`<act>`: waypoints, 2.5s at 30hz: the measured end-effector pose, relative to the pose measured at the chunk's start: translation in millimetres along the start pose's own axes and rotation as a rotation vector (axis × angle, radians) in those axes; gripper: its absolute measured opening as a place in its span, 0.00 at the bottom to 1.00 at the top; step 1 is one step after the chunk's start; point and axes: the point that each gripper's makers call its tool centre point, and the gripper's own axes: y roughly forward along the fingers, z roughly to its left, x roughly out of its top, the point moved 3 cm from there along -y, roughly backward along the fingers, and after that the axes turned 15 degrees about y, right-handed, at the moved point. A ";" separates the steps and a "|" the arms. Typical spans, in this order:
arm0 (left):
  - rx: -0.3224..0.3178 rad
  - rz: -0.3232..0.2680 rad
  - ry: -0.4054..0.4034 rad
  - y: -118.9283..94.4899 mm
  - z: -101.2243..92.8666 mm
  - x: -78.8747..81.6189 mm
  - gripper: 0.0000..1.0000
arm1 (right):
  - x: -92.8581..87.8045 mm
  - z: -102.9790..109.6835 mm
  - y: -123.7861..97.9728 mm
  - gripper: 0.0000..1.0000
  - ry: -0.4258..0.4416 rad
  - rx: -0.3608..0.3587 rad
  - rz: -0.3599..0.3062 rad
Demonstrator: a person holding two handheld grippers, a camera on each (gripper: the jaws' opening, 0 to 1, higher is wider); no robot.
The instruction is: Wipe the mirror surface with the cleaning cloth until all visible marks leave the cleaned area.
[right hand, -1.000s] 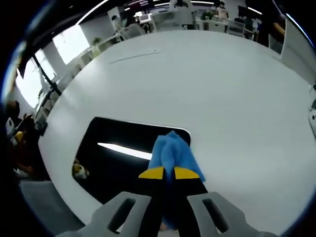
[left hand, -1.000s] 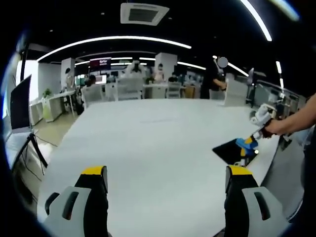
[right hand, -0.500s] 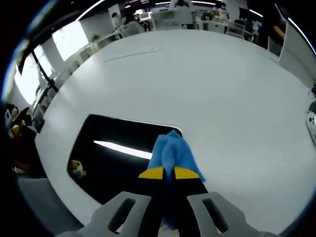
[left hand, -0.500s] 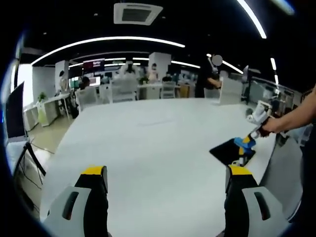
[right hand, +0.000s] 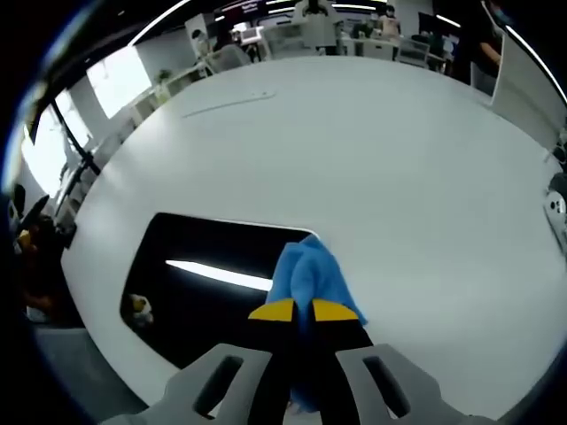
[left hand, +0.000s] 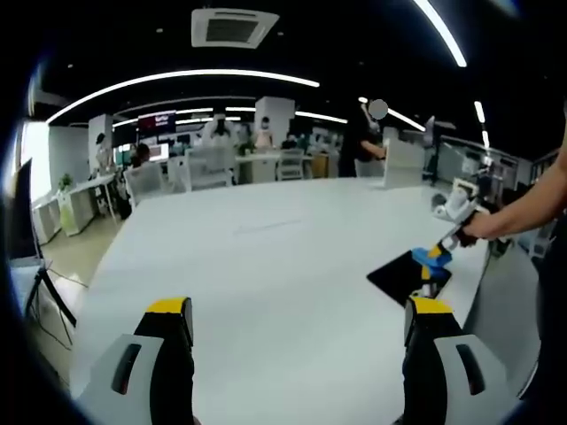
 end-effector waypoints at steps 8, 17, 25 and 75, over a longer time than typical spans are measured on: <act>0.004 -0.022 0.014 -5.0 1.7 5.3 0.99 | -3.1 -0.9 -1.8 0.00 -0.026 -0.003 0.014; 0.013 -0.016 -0.003 -5.9 3.3 2.3 0.99 | -1.3 -2.4 0.3 0.00 0.017 0.021 0.009; 0.015 -0.020 -0.007 -7.5 2.8 4.4 0.99 | -1.8 -2.3 0.2 0.00 0.016 0.020 0.006; 0.086 -0.032 -0.039 -20.6 17.2 -1.8 0.99 | -14.9 -2.9 -6.8 0.00 -0.034 -0.024 0.029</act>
